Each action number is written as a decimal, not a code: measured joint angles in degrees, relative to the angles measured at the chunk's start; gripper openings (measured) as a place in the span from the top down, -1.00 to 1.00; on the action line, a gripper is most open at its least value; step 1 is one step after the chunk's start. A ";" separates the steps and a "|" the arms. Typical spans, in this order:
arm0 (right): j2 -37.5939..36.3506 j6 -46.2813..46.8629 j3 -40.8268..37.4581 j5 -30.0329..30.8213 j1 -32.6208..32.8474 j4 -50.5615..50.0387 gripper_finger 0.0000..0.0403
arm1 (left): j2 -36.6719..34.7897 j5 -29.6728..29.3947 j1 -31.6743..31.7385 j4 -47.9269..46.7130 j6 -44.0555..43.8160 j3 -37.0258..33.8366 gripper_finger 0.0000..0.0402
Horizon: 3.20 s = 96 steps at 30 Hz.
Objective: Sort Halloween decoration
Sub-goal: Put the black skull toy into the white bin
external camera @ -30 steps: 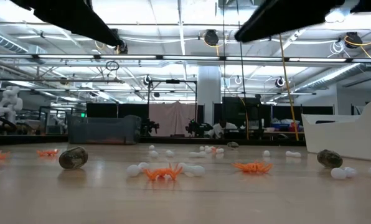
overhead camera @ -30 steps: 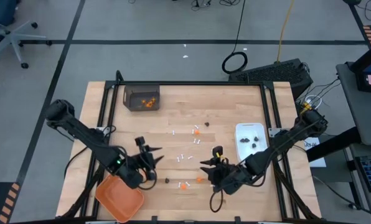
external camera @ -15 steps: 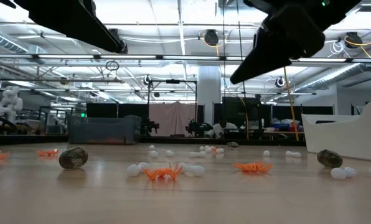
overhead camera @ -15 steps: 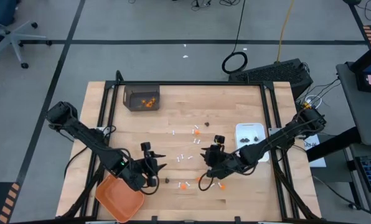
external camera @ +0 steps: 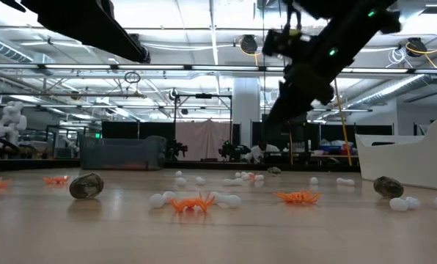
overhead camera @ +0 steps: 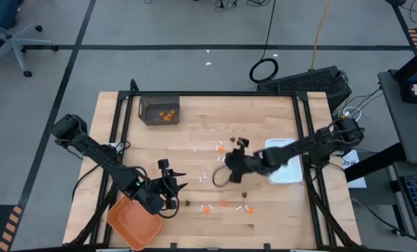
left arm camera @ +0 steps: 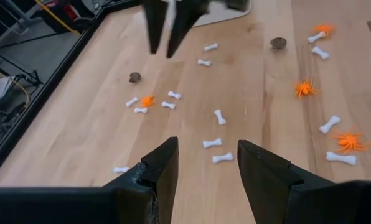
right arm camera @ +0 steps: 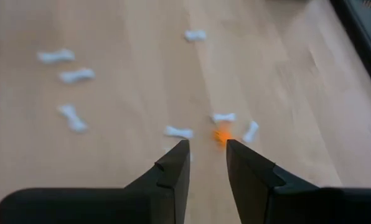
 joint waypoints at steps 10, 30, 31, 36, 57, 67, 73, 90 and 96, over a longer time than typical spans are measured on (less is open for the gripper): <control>-0.05 -6.38 0.02 -8.47 -11.83 -4.21 0.42 | 0.00 -0.03 0.00 0.00 0.40 0.00 0.19; 6.78 -15.30 0.09 -19.48 -24.53 -2.56 -0.01 | 0.00 0.05 0.00 0.05 -1.14 0.02 0.19; 6.86 -14.95 0.09 -19.57 -24.95 -2.72 -0.01 | 0.00 0.05 0.00 0.07 -1.14 0.02 0.19; 7.32 -13.15 0.09 -21.05 -26.58 -3.23 -0.01 | 0.00 0.10 0.00 0.04 -1.14 0.02 0.19; 10.70 -12.70 0.28 -26.00 -27.96 -2.85 0.65 | 0.00 0.21 0.00 0.07 -1.18 0.02 0.18; 10.08 -14.87 0.17 -25.76 -27.57 -3.14 0.73 | 0.00 0.42 0.00 0.04 -1.19 0.02 0.18; 5.60 -15.63 -0.24 -28.30 -24.76 -7.72 0.74 | 0.00 0.40 0.00 0.02 -1.18 0.02 0.18; -16.71 -17.71 -0.07 -25.06 -10.63 -11.26 0.74 | -0.02 0.34 0.00 0.13 -1.16 0.04 0.19; -23.29 -19.41 0.00 -21.25 -4.02 -11.25 0.74 | -0.02 0.31 0.00 0.18 -1.16 0.04 0.19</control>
